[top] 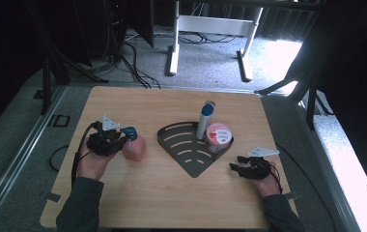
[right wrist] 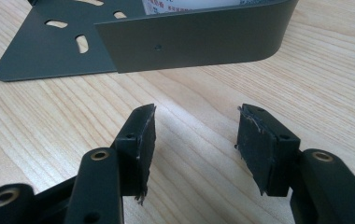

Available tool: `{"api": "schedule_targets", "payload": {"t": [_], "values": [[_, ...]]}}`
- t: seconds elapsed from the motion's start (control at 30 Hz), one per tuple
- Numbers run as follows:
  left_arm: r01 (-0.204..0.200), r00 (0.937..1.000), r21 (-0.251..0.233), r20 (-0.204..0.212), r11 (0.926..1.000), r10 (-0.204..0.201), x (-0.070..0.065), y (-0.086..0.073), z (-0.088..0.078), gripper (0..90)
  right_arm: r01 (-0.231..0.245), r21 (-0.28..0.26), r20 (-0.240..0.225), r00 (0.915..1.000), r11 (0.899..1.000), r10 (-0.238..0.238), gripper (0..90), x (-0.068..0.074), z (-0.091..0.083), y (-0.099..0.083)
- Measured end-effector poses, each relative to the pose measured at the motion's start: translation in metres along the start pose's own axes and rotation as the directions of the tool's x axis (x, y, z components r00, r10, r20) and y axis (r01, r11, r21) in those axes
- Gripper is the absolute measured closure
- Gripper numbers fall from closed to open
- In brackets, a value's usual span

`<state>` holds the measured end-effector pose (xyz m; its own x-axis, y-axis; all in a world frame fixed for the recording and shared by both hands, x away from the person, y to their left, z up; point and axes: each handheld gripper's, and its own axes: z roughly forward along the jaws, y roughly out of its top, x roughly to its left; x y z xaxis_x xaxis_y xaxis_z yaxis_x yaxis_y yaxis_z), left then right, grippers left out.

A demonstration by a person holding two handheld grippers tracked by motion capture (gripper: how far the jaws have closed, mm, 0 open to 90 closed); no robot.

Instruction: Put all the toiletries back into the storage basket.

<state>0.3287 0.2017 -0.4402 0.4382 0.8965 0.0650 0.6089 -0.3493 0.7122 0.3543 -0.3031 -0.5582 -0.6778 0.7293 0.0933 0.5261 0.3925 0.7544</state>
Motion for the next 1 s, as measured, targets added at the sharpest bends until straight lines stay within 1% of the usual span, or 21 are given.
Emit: {"api": "schedule_targets", "payload": {"t": [0.07,0.17,0.23,0.33,0.43,0.5,0.67,0.77,0.93,1.0], "values": [[0.009,0.9999,-0.002,0.005,1.0000,-0.009,0.001,0.000,0.000,61.7,0.001,0.000,-0.001,1.0000,1.000,-0.001,46.4,0.000,0.000,0.000],[0.010,0.9998,0.000,0.018,1.0000,-0.010,-0.001,0.001,0.001,59.4,0.000,0.000,0.000,1.0000,1.000,0.000,46.4,0.000,0.000,0.000],[0.001,0.9996,0.005,0.027,1.0000,-0.001,-0.005,0.001,0.003,58.1,-0.001,-0.001,-0.001,1.0000,1.000,0.001,46.4,0.000,0.000,0.000],[-0.005,0.9992,0.017,0.039,0.9998,0.005,-0.008,0.003,0.009,55.5,-0.001,-0.001,-0.001,1.0000,1.000,0.001,46.4,0.000,0.000,0.000],[-0.009,0.9997,0.026,0.022,0.9996,0.008,-0.011,0.004,0.016,53.7,0.001,0.000,0.000,1.0000,1.000,-0.001,46.4,0.000,0.000,0.000],[-0.003,0.9998,0.021,0.022,0.9998,0.002,-0.011,0.005,0.020,52.5,-0.001,-0.001,-0.001,1.0000,1.000,0.001,46.4,0.000,0.000,0.000],[-0.013,0.9998,0.021,0.014,0.9997,0.013,-0.014,0.008,0.027,48.6,-0.003,-0.002,-0.002,1.0000,1.000,0.003,46.4,0.000,0.000,0.000],[-0.012,0.9999,0.027,0.008,0.9996,0.012,-0.015,0.009,0.031,45.9,-0.002,-0.001,-0.001,1.0000,1.000,0.002,46.4,0.000,0.000,0.000],[-0.011,0.9999,0.022,0.002,0.9997,0.011,-0.014,0.011,0.036,43.3,-0.002,-0.001,-0.002,1.0000,1.000,0.002,46.4,0.000,0.000,0.000],[-0.017,0.9999,0.023,0.001,0.9996,0.017,-0.015,0.012,0.038,42.0,-0.003,-0.002,-0.002,1.0000,1.000,0.003,46.4,0.000,0.000,0.000]]}}
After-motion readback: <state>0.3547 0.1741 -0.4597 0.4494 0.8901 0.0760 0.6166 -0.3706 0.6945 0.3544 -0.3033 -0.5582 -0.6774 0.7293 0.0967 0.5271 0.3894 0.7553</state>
